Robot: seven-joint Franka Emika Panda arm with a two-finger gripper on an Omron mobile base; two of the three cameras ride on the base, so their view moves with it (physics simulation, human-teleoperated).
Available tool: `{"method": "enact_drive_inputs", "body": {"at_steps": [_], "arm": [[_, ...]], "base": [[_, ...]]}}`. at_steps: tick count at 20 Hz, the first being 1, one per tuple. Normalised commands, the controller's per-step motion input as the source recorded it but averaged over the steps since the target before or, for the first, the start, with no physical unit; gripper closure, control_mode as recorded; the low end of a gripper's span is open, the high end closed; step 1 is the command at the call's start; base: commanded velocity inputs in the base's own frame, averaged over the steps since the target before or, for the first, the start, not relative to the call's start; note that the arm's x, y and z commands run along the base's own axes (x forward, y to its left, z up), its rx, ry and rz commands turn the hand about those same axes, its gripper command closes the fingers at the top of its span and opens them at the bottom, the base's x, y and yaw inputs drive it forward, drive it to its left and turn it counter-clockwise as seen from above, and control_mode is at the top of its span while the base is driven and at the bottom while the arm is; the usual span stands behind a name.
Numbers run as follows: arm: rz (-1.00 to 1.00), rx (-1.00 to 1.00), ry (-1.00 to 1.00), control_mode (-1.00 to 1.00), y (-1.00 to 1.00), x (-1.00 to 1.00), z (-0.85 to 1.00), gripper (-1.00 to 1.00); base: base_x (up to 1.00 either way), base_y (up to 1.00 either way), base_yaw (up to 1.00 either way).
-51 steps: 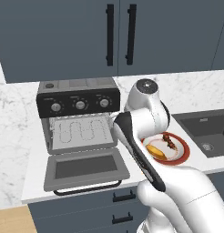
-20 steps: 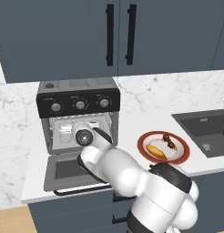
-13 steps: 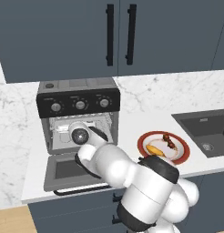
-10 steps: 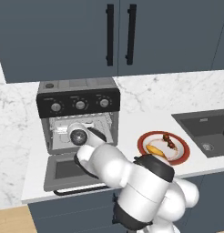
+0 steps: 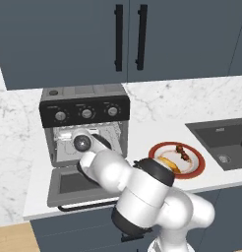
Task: Pick up the kebab skewer and baguette bread, and place them inside the toaster oven. Close the toaster oven door and start by setting the timer.
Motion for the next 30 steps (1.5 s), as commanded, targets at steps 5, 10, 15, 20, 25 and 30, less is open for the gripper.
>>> {"method": "enact_drive_inputs", "body": {"at_steps": [5,10,15,20,25,30], "arm": [[0.00,0.00,0.03,-1.00,0.00,0.27,-0.25,-1.00],[0.00,0.00,0.08,-1.00,0.00,0.04,-0.41,-1.00],[0.00,0.00,0.11,-1.00,0.00,0.00,-0.54,-1.00],[0.00,0.00,0.11,-1.00,0.00,-0.11,-0.56,-1.00],[0.00,0.00,0.16,-1.00,0.00,-0.52,-0.73,-1.00],[0.00,0.00,0.19,-1.00,0.00,-0.78,-0.68,-1.00]], "base": [[0.00,0.00,0.00],[0.00,0.00,0.00],[0.00,0.00,0.00],[0.00,0.00,0.00],[0.00,0.00,0.00],[0.00,0.00,0.00]]}}
